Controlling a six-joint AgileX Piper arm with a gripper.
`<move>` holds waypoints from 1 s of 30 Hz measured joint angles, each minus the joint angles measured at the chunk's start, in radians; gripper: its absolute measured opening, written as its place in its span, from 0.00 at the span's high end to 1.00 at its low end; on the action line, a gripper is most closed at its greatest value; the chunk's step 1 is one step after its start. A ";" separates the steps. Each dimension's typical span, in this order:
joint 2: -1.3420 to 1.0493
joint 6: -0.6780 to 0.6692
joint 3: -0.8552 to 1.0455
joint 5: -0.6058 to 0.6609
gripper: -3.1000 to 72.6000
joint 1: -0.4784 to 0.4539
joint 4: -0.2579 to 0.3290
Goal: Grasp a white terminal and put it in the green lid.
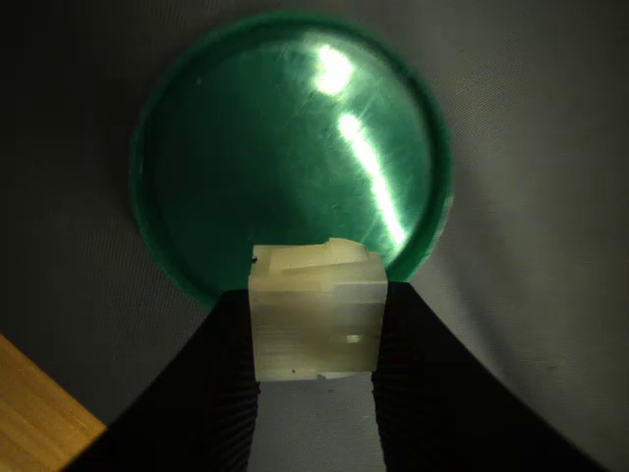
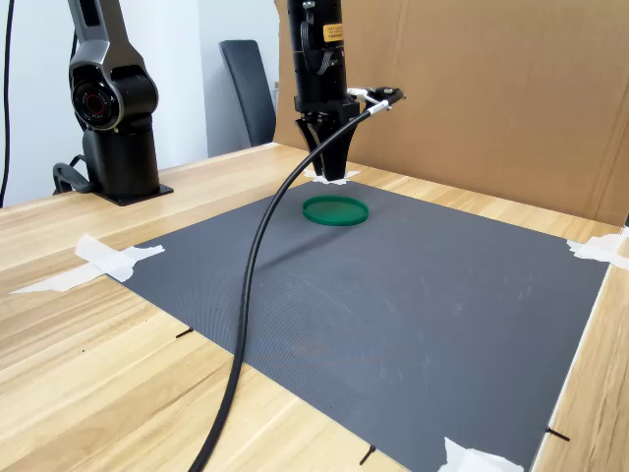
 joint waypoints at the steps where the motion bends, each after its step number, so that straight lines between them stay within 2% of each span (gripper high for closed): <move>1: 0.004 0.000 0.000 0.001 0.61 0.000 0.001; 4: 0.077 0.002 0.001 0.033 0.61 0.000 0.004; 16: 0.127 0.007 0.001 -0.002 0.61 0.000 0.000; 18: 0.134 0.007 0.001 -0.006 0.56 0.000 0.000; 21: 0.134 0.007 0.001 -0.027 0.38 0.000 0.001; 23: 0.134 0.007 0.001 -0.027 0.32 0.000 0.003; 30: 0.042 0.007 0.001 -0.027 0.29 0.000 0.019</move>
